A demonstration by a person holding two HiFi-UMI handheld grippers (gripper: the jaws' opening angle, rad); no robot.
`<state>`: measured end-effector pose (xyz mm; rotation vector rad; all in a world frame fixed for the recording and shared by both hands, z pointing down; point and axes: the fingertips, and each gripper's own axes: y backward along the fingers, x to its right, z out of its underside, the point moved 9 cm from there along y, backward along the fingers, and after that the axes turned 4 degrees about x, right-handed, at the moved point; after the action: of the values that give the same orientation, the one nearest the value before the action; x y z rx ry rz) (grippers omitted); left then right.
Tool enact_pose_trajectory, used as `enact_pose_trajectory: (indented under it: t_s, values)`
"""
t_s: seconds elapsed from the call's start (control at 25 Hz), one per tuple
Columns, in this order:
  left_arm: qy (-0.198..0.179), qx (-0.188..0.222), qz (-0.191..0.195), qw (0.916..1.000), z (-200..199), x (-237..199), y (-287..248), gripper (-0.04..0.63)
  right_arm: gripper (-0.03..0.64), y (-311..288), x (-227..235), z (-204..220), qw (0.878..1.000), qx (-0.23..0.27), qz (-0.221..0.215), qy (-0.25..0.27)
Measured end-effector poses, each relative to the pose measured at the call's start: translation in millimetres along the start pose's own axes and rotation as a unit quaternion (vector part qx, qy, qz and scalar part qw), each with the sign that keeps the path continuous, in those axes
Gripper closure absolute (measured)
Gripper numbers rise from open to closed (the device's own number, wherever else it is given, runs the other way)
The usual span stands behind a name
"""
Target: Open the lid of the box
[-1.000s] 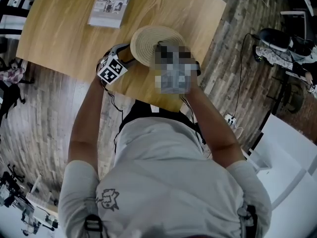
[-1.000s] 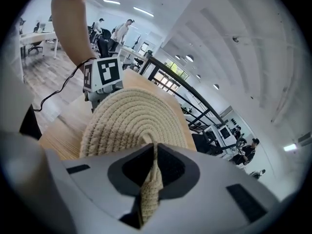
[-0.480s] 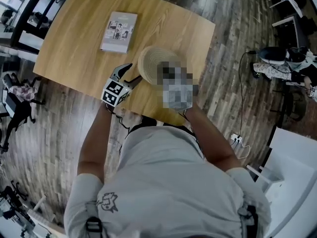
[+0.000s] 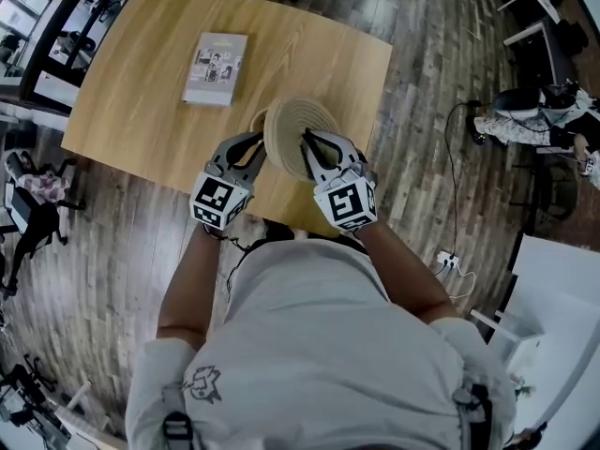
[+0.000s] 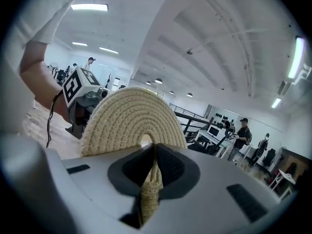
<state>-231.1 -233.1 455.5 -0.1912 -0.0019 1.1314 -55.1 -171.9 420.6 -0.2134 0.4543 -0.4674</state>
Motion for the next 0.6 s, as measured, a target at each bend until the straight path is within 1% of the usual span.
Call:
enact_pose_trajectory:
  t_s: [0.12, 0.24, 0.4, 0.6]
  values:
    - [-0.005, 0.019, -0.012, 0.9997, -16.1, 23.7, 6.1, 0.586, 0.588, 20.2, 4.1, -8.4, 0.999, 0.028, -0.007, -0.025]
    - [-0.016, 0.025, -0.026, 0.9992, -26.0, 45.1, 9.1, 0.589, 0.588, 38.4, 13.5, -15.7, 0.997, 0.061, -0.019, -0.054]
    - [-0.011, 0.028, -0.068, 0.9972, -28.4, 77.0, 13.0, 0.591, 0.588, 64.6, 22.6, -15.6, 0.992, 0.091, -0.046, -0.070]
    - [0.002, 0.042, -0.125, 0.9912, -24.4, 125.1, 12.2, 0.591, 0.588, 103.2, 36.4, -3.5, 0.987, 0.113, -0.080, -0.079]
